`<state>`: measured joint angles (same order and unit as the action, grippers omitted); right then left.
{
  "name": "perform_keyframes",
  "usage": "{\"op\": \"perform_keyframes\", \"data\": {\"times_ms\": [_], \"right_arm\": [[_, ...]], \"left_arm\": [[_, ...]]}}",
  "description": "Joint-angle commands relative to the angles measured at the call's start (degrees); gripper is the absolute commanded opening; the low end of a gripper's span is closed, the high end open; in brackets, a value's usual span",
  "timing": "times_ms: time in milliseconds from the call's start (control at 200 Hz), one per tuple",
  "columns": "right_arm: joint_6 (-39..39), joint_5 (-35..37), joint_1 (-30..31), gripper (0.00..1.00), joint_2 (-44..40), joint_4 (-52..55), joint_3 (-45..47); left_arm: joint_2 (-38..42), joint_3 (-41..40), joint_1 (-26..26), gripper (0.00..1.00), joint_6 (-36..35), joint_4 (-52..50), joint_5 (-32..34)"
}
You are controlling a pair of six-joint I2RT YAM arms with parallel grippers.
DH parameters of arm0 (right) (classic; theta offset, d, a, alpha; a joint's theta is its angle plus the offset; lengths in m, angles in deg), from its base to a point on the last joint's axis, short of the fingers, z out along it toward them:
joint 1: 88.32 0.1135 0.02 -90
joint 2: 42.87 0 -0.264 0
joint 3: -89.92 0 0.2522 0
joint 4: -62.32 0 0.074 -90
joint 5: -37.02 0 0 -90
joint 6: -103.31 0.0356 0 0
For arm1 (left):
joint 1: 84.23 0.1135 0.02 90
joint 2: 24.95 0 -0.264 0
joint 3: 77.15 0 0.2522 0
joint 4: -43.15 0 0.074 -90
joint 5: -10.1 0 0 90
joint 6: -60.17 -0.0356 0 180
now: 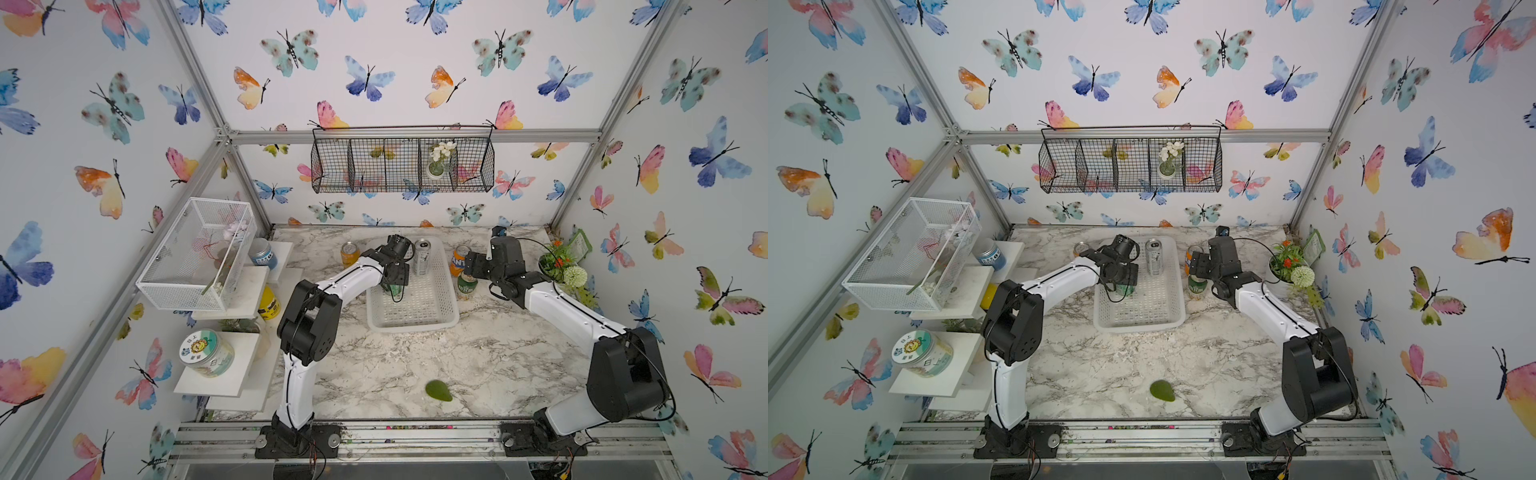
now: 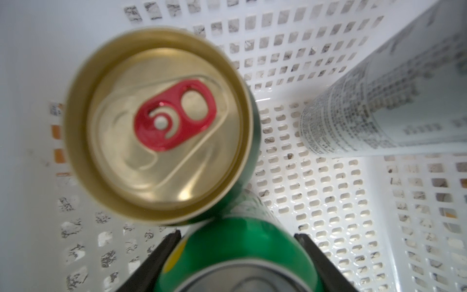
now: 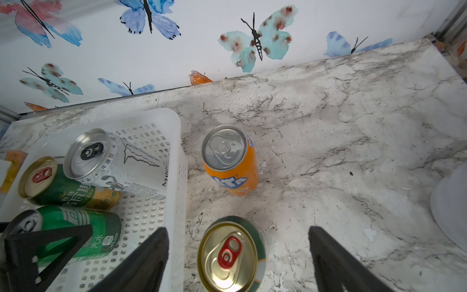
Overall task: Take out the drinks from the basket
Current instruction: Pick up the drink from the basket.
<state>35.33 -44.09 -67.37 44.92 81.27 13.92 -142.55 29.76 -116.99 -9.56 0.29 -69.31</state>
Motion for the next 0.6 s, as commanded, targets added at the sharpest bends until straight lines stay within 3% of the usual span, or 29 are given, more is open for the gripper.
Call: {"op": "perform_keyframes", "data": {"times_ms": [0,340,596], "right_arm": [[0.31,1.56,0.23,0.89,-0.25,0.08,-0.86],[0.21,1.67,0.14,0.9,-0.25,-0.09,-0.7],[0.52,1.14,0.14,0.9,0.01,-0.56,-0.63]], "left_arm": [[2.98,1.43,-0.03,0.66,-0.45,-1.22,0.69],[16.97,-0.04,0.83,0.64,-0.68,-3.66,1.17],[29.3,-4.37,5.1,0.65,-0.67,-3.22,1.92]]}}
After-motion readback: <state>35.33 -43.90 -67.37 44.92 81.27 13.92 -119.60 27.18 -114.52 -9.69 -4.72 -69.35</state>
